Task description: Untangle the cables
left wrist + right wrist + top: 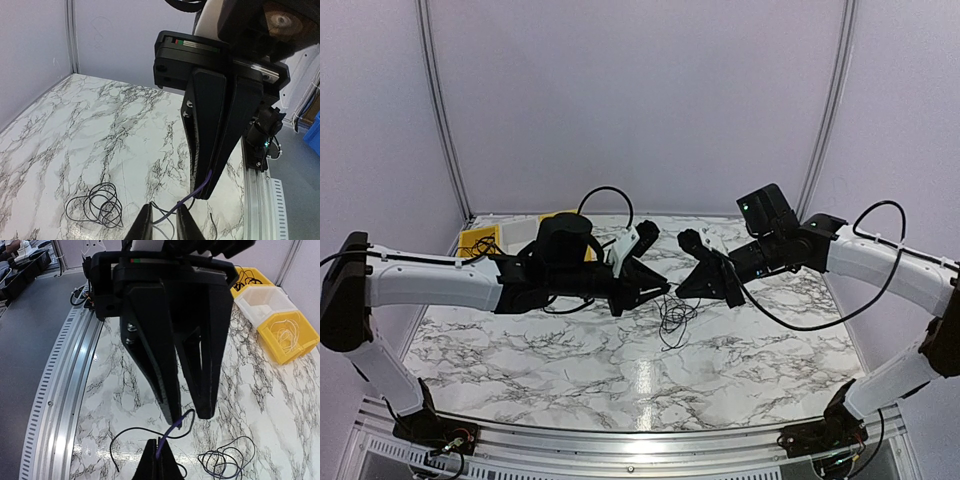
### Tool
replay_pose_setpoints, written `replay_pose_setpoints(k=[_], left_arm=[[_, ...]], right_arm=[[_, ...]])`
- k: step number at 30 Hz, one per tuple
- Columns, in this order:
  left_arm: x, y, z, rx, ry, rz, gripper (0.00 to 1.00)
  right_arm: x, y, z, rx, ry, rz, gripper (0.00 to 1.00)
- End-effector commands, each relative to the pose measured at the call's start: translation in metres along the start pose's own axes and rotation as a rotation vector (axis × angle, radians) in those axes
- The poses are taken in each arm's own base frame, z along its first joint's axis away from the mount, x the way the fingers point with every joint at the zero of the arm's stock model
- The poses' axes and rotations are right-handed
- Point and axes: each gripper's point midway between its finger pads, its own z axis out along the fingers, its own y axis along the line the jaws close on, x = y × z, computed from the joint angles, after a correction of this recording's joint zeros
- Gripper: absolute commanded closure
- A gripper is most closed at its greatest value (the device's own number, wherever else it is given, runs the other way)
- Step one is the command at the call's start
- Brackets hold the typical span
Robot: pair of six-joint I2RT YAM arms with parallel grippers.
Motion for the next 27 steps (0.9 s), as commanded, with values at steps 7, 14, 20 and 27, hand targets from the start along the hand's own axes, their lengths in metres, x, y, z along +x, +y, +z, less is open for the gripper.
replay_pose_setpoints(k=[7,14,20,27], left_arm=[[-0.007,0.007,-0.003,-0.054,0.004,0.050,0.99],[-0.024,0.051,-0.042,-0.313,0.032,0.010,1.00],[-0.049,0.091,-0.094,-0.499,0.034,-0.070,1.00],[-0.062,0.169,-0.175,-0.900,0.041,-0.139,1.00]], right_arm=[[-0.011,-0.013,-0.019,0.102,0.004,-0.048,0.79],[0.036,-0.047,-0.077,0.356,-0.065,0.051,0.49],[0.069,-0.072,-0.101,0.546,-0.029,0.068,0.41],[0.090,-0.085,-0.095,0.560,0.051,0.094,0.41]])
